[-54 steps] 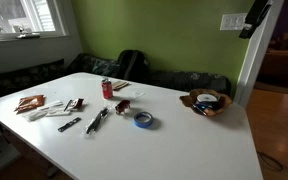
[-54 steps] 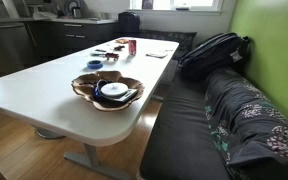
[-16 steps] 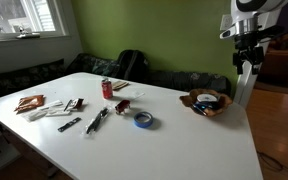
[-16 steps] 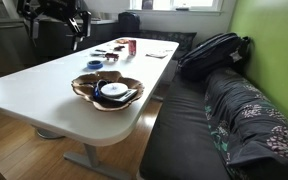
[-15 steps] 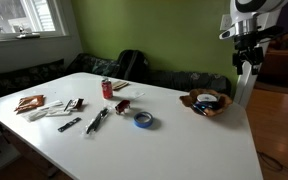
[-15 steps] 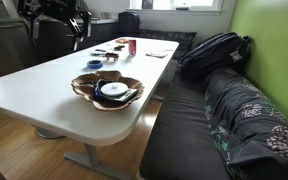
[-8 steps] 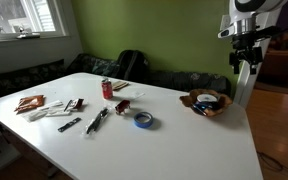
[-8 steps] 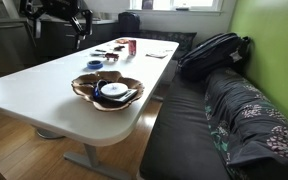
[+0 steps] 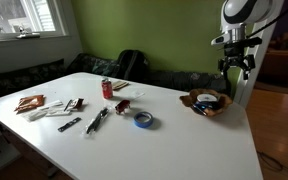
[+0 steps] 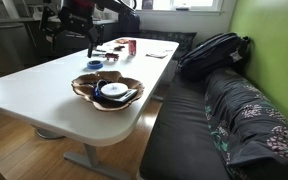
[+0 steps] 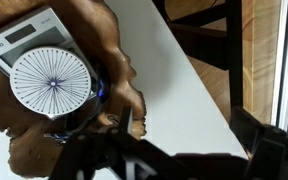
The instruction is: Put the glasses on the table
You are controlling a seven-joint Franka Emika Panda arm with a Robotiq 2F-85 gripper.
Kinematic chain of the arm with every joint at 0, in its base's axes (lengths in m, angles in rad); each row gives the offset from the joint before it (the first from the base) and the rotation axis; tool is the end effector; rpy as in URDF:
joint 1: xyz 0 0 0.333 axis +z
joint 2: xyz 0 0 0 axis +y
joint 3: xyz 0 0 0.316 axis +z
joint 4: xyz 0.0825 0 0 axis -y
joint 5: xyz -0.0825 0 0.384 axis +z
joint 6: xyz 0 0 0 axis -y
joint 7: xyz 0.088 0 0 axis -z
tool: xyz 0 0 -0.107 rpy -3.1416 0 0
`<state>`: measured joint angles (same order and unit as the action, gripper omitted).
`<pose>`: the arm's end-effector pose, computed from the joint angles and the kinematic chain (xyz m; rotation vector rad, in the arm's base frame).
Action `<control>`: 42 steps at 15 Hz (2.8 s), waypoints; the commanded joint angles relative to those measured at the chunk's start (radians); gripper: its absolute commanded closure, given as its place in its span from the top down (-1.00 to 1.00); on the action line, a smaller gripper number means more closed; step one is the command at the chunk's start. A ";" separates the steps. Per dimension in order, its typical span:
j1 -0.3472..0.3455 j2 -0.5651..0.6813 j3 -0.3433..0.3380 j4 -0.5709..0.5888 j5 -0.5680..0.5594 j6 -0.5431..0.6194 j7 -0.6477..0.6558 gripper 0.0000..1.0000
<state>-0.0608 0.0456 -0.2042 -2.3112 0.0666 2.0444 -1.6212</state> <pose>0.4618 -0.1217 0.3032 -2.2603 -1.7457 0.2108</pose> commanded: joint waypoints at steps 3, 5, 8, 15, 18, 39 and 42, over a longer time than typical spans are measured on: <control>-0.043 0.031 0.033 0.020 0.026 0.004 -0.042 1.00; -0.060 0.050 0.031 0.022 0.096 0.048 0.006 1.00; -0.077 0.086 0.036 0.026 0.157 0.141 0.044 1.00; -0.090 0.199 0.076 0.003 0.165 0.270 0.169 1.00; -0.100 0.260 0.109 0.011 0.187 0.326 0.190 0.93; -0.172 0.351 0.244 0.050 0.202 0.456 0.172 -0.32; -0.176 0.363 0.247 0.062 0.201 0.456 0.174 -0.62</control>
<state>-0.2126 0.3807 0.0231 -2.2686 0.2504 2.4907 -1.4333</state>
